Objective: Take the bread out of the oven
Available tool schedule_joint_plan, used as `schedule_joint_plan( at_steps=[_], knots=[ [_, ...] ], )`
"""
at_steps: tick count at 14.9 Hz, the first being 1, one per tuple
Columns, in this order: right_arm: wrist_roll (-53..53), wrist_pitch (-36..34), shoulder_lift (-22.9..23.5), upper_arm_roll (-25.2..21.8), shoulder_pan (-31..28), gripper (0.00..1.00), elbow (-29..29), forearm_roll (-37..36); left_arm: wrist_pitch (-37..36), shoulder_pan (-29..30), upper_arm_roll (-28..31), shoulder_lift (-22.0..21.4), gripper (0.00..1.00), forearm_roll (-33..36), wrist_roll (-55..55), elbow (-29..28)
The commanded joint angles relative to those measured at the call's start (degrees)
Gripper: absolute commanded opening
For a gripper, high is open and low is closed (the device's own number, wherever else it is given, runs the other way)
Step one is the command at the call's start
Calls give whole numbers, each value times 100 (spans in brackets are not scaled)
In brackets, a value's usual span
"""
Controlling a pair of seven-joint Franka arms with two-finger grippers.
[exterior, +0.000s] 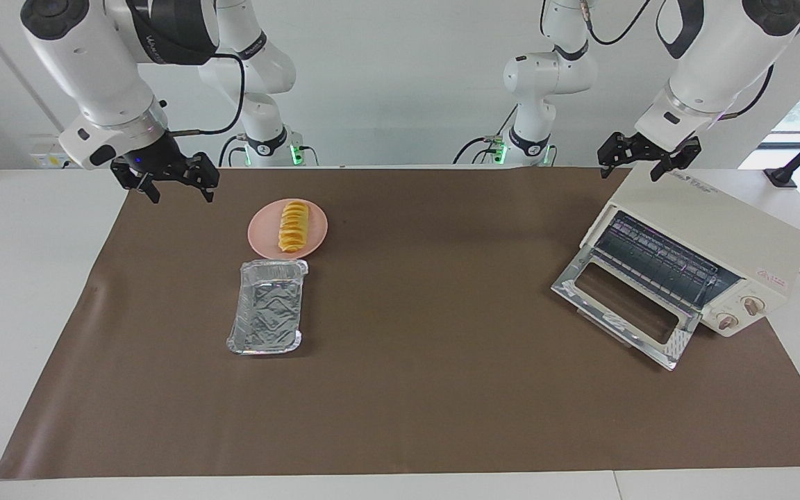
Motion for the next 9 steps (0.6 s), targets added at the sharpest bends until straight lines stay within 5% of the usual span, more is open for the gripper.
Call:
schedule_joint_plan(
  at_steps=[1, 9],
  knots=[
    [-143, -1, -36, 59, -91, 100, -69, -92, 79, 8, 19, -100, 100, -60, -53, -58],
    [-117, -36, -132, 59, -144, 100, -193, -84, 79, 8, 19, -92, 100, -60, -53, -58]
  ],
)
